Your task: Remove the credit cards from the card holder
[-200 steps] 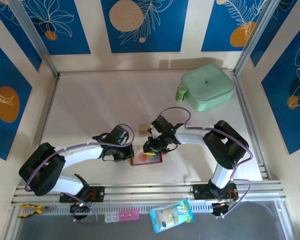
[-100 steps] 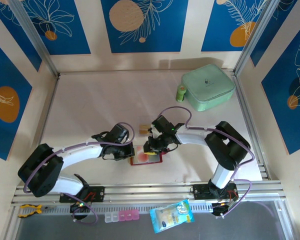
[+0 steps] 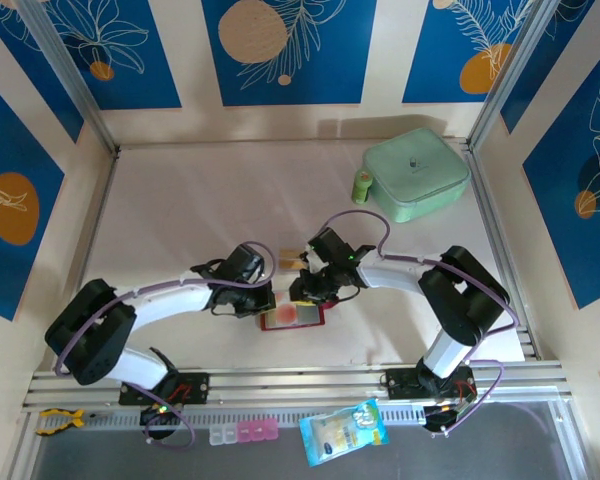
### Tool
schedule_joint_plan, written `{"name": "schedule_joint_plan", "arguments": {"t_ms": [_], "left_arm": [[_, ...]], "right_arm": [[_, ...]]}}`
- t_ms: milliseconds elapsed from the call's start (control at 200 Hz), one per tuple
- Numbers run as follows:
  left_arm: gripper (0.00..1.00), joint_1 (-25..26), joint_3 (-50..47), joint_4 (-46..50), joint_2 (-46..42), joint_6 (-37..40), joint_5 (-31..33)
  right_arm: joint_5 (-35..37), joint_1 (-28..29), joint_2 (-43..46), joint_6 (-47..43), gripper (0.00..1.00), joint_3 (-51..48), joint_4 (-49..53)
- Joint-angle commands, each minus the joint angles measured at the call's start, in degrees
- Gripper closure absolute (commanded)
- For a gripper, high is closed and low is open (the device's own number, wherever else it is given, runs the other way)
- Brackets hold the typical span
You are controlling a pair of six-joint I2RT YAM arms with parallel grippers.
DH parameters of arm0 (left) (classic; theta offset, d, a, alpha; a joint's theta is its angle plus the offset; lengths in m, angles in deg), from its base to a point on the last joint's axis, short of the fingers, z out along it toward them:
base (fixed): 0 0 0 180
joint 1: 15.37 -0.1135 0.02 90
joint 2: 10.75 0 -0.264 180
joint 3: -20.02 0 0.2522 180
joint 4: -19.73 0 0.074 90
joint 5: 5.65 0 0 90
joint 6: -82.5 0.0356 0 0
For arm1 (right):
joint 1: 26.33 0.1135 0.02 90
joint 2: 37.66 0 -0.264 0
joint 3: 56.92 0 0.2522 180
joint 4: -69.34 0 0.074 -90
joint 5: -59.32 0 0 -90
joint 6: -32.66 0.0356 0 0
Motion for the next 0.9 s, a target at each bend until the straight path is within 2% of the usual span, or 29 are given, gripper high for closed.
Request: {"name": "schedule_joint_plan", "arguments": {"t_ms": [0,895], "left_arm": [[0.96,0.49,1.55,-0.86,1.55,0.82,-1.44],[0.97,0.59,0.76,1.06,1.15,0.93,-0.14]], "right_arm": [[-1.19,-0.42,1.93,0.27,0.77,-1.2,-0.01],[-3.49,-1.21,-1.05,0.98,0.77,-2.8,-3.05]]}}
